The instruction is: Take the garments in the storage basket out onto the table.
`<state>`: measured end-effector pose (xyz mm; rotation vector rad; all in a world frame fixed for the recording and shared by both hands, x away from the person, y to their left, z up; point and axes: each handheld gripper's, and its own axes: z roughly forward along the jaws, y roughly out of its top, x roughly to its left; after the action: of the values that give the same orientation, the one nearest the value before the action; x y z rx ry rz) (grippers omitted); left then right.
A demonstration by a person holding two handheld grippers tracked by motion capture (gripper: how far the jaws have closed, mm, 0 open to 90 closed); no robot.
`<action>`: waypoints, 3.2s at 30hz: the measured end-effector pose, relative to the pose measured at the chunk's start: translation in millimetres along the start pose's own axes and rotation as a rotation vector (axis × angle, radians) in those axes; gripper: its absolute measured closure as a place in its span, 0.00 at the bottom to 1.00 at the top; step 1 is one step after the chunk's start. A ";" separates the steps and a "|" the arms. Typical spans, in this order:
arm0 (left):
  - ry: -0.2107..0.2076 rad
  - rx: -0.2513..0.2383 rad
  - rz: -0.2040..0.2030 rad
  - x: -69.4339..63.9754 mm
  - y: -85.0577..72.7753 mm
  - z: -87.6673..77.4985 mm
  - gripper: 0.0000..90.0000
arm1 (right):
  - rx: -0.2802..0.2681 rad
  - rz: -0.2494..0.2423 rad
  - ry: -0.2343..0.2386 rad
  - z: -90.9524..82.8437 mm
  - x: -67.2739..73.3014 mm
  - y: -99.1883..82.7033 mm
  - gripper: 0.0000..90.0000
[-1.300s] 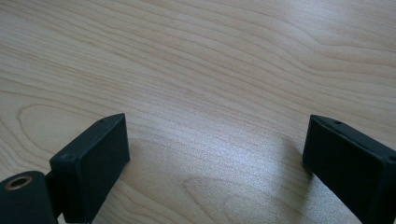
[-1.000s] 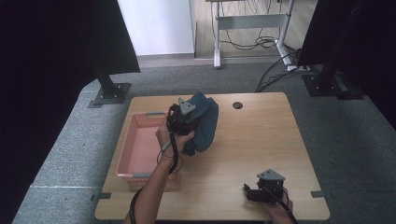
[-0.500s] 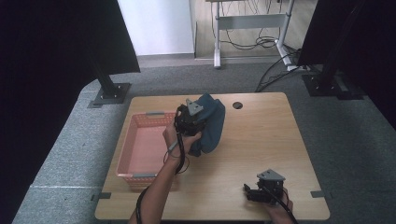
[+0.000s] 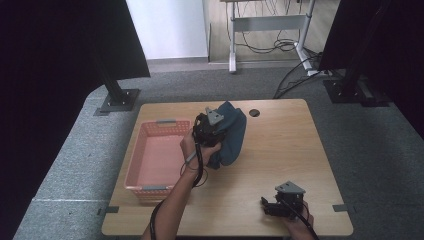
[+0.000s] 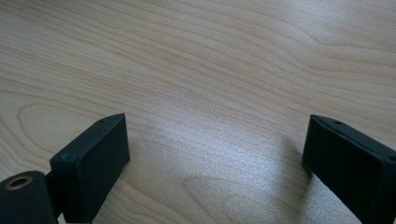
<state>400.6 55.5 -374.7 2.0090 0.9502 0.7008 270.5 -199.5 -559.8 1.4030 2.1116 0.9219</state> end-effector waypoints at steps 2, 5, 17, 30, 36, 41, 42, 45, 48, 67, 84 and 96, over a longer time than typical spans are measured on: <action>-0.004 0.004 -0.003 -1.7 -1.2 2.9 0.75 | 0.000 0.001 0.001 0.0 -0.1 0.0 0.08; -0.008 0.011 -0.005 -3.4 -3.0 6.7 0.75 | 0.000 0.001 0.001 0.0 -0.1 0.0 0.08; -0.010 0.048 -0.015 -4.7 -13.1 20.2 0.75 | 0.000 0.001 0.001 0.0 0.0 -0.1 0.08; -0.013 0.083 -0.023 -6.3 -24.6 33.5 0.75 | 0.000 0.001 0.001 0.0 0.0 -0.1 0.08; -0.022 0.096 -0.024 -7.3 -30.2 39.1 0.75 | 0.000 0.003 0.001 0.0 0.0 -0.1 0.08; -0.025 0.102 -0.025 -8.9 -33.5 42.1 0.75 | 0.001 0.003 0.001 -0.1 0.2 -0.1 0.08; -0.027 0.103 -0.026 -9.2 -34.1 42.8 0.75 | 0.001 0.004 0.001 -0.1 0.2 -0.1 0.08; -0.029 0.105 -0.028 -10.3 -35.3 44.1 0.75 | 0.000 0.002 -0.001 0.0 0.1 -0.1 0.08; -0.031 0.110 -0.027 -11.2 -36.8 45.8 0.75 | 0.000 0.002 0.000 -0.1 0.0 -0.1 0.08; -0.039 0.163 -0.036 -12.9 -55.7 61.5 0.74 | 0.000 0.002 0.000 -0.1 0.1 -0.1 0.08; -0.039 0.194 -0.035 -14.2 -66.8 70.6 0.73 | 0.000 0.002 -0.001 -0.1 0.2 -0.2 0.08; -0.049 0.205 -0.035 -16.6 -74.2 75.2 0.69 | 0.000 0.003 -0.002 -0.2 0.3 -0.2 0.08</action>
<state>418.6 40.8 -479.1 2.1712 1.0622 0.5505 270.1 -199.3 -559.8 1.4064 2.1092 0.9215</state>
